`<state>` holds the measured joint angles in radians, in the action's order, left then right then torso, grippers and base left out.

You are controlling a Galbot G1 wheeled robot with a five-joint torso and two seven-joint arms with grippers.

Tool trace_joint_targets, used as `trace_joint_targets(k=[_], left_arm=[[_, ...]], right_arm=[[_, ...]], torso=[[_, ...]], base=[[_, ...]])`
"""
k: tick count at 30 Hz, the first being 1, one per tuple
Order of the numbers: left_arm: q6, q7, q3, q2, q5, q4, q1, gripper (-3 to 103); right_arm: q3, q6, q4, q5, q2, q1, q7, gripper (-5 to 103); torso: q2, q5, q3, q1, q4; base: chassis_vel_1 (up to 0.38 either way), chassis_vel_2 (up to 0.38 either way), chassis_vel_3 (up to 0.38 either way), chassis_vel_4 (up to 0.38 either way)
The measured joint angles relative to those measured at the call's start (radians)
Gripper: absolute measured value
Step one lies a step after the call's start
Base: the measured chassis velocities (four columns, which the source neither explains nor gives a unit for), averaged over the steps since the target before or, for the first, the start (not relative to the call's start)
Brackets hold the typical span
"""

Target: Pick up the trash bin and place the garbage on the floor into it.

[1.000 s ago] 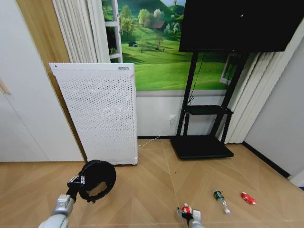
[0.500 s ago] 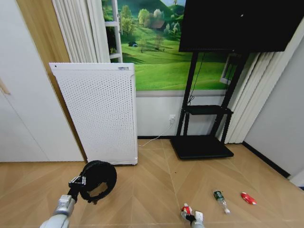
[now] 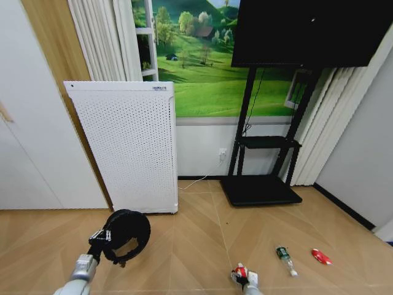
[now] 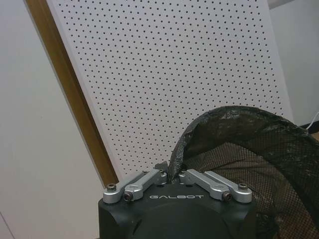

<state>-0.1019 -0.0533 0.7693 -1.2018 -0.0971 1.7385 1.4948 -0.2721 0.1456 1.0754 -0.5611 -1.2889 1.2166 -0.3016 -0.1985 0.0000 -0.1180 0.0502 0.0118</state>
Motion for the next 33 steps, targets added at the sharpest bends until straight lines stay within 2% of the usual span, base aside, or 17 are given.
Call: trace_joint_targets(k=[2,3,4,5,7,8,10,11,15,21,24,27,31,32,33], left_arm=[[-0.001,0.000,-0.004,-0.003,0.000,-0.006,-0.003,4],[-0.001,0.000,-0.004,-0.003,0.000,-0.006,-0.003,4],[-0.001,0.000,-0.006,-0.003,0.000,-0.008,-0.004,4],[-0.001,0.000,-0.006,-0.003,0.000,-0.008,-0.004,4],[-0.002,0.000,-0.009,-0.004,0.000,-0.012,-0.008,4],[-0.002,0.000,-0.009,-0.004,0.000,-0.012,-0.008,4],[-0.003,0.000,-0.010,-0.003,0.000,-0.016,-0.009,4],[-0.003,0.000,-0.010,-0.003,0.000,-0.016,-0.009,4],[-0.004,-0.002,-0.010,-0.001,-0.001,-0.019,-0.010,4],[-0.004,-0.002,-0.014,-0.001,-0.002,-0.020,-0.010,4],[-0.004,-0.002,-0.020,0.000,-0.006,-0.018,-0.016,4],[-0.004,-0.002,-0.023,0.001,-0.008,-0.018,-0.019,4],[-0.004,0.006,-0.066,0.004,-0.018,-0.023,-0.052,4],[-0.004,0.006,-0.066,0.004,-0.018,-0.023,-0.052,4],[-0.001,0.010,-0.087,0.001,-0.018,-0.028,-0.065,4]], right_arm=[[0.000,-0.001,-0.006,0.000,0.000,-0.006,0.003,71],[0.000,-0.001,-0.006,0.000,0.000,-0.006,0.003,71],[0.000,-0.001,-0.007,0.000,0.000,-0.007,0.003,65],[0.000,-0.001,-0.007,0.000,0.000,-0.007,0.003,65],[0.000,-0.001,-0.007,0.000,0.000,-0.009,0.006,54],[0.000,-0.001,-0.007,0.000,0.000,-0.009,0.006,54],[0.001,-0.001,-0.007,0.003,0.000,-0.007,0.010,44],[0.001,-0.001,-0.007,0.003,0.000,-0.007,0.010,44],[0.004,-0.002,0.002,0.007,-0.001,0.002,0.011,31],[0.005,0.001,0.071,0.000,0.013,0.036,0.004,30],[0.000,0.009,0.195,-0.016,0.060,0.087,-0.011,30],[-0.006,0.010,0.237,-0.021,0.081,0.105,-0.015,30],[-0.065,0.037,0.485,-0.086,0.229,0.210,-0.032,30],[-0.065,0.037,0.485,-0.086,0.229,0.210,-0.032,30],[-0.078,0.032,0.548,-0.085,0.259,0.239,-0.016,30]], torso=[[0.000,0.0000,0.000,0.000,-0.0001],[0.000,0.0000,0.000,0.000,-0.0001],[0.000,0.0000,0.000,0.000,0.0000],[0.000,0.0000,0.000,0.000,0.0000],[0.000,0.0000,0.000,0.000,-0.0001],[0.000,0.0000,0.000,0.000,-0.0001],[0.000,0.0000,0.000,0.000,-0.0001],[0.000,0.0000,0.000,0.000,-0.0001],[0.000,0.0000,0.000,0.000,0.0000],[0.000,0.0002,0.000,0.000,-0.0001],[0.000,0.0002,0.000,0.000,-0.0001],[0.000,0.0005,0.000,0.000,-0.0001],[0.000,0.0002,0.000,0.000,0.0000],[0.000,0.0002,0.000,0.000,0.0000],[0.000,0.0000,0.000,0.000,0.0001]], base=[[0.000,0.000,0.000,0.000],[0.000,0.000,0.000,0.000],[0.000,0.000,0.000,0.000],[0.000,0.000,0.000,0.000],[0.000,0.000,0.000,0.000],[0.000,0.000,0.000,0.000],[0.000,0.000,0.000,0.000],[0.000,0.000,0.000,0.000],[0.000,0.000,0.000,0.000],[0.000,0.000,0.000,0.000],[0.000,0.000,0.000,0.000],[0.000,0.000,0.000,0.000],[0.000,0.000,0.000,0.000],[0.000,0.000,0.000,0.000],[0.000,0.000,0.000,0.000]])
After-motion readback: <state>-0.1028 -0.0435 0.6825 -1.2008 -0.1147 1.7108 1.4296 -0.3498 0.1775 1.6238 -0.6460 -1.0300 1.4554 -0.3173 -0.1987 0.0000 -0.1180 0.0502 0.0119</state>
